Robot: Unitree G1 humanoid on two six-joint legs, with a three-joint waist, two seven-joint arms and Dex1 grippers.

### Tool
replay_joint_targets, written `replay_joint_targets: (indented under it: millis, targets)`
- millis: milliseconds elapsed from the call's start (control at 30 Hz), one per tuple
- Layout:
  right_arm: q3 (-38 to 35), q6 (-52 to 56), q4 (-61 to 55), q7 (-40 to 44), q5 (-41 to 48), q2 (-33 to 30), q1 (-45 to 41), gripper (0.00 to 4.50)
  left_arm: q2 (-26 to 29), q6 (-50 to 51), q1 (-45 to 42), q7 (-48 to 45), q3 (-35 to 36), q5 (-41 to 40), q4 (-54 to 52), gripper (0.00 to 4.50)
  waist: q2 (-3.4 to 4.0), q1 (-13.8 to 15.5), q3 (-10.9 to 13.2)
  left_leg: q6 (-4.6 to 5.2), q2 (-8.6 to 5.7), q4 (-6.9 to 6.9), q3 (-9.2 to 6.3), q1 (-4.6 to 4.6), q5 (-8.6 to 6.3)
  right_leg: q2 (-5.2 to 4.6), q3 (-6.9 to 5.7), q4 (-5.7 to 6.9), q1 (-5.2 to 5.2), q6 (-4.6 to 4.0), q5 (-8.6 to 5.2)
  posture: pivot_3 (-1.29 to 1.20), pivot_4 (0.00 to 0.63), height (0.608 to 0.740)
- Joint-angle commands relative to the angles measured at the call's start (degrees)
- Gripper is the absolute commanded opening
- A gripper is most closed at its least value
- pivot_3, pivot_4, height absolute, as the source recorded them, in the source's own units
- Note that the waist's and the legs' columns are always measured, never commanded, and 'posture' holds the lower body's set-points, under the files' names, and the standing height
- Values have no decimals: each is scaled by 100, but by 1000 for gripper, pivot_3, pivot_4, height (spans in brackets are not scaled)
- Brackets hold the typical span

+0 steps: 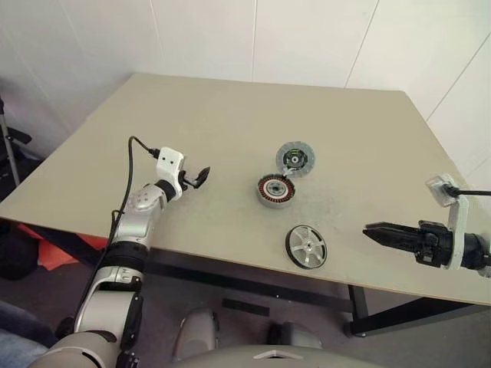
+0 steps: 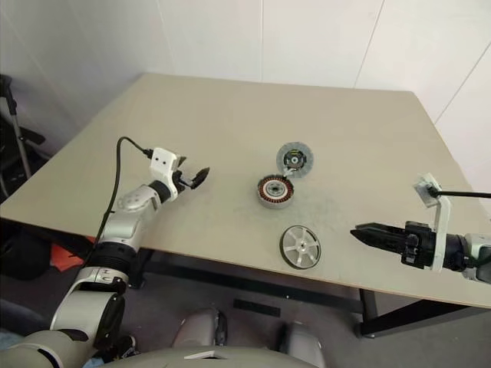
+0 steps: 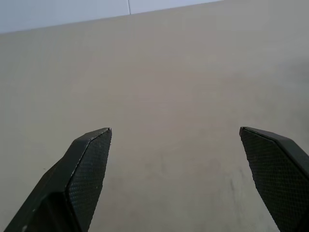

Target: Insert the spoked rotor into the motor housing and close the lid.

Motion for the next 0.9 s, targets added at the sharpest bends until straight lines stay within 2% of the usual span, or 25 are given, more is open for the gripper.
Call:
replay_joint_targets:
  millis: [33,167,300,633,900]
  targets:
    - [-140,751,62,-482,590,318,-114,2844,16,-159,-177,-21,-15,54,-36,4500,4,16,-2,0,0,0,-1,-1,0,0,0,0,0,0,0,0,0,740]
    - [-58,1181,291,-1101,676,836,-137,2844,26,-159,-153,-33,-40,76,-88,4500,10,36,-10,-1,0,0,-2,-1,0,0,-2,1,0,0,1,0,0,740]
    - [125,1037,258,-1262,457,1054,20,2844,78,-106,-65,-72,-40,93,-236,4500,15,83,-13,-2,0,-3,-2,-2,-1,-1,-1,1,-1,0,1,0,0,740]
    - [527,474,433,-1301,13,1179,-235,2844,134,-13,53,-86,-91,137,-498,4500,18,98,-16,-10,0,-3,-2,0,4,-2,-1,0,1,4,2,0,0,740]
    - [608,452,482,-1359,-51,1277,-327,2844,143,-7,71,-56,-112,140,-521,4500,18,102,-17,-10,0,-3,-2,0,4,-2,-1,1,1,4,3,0,0,740]
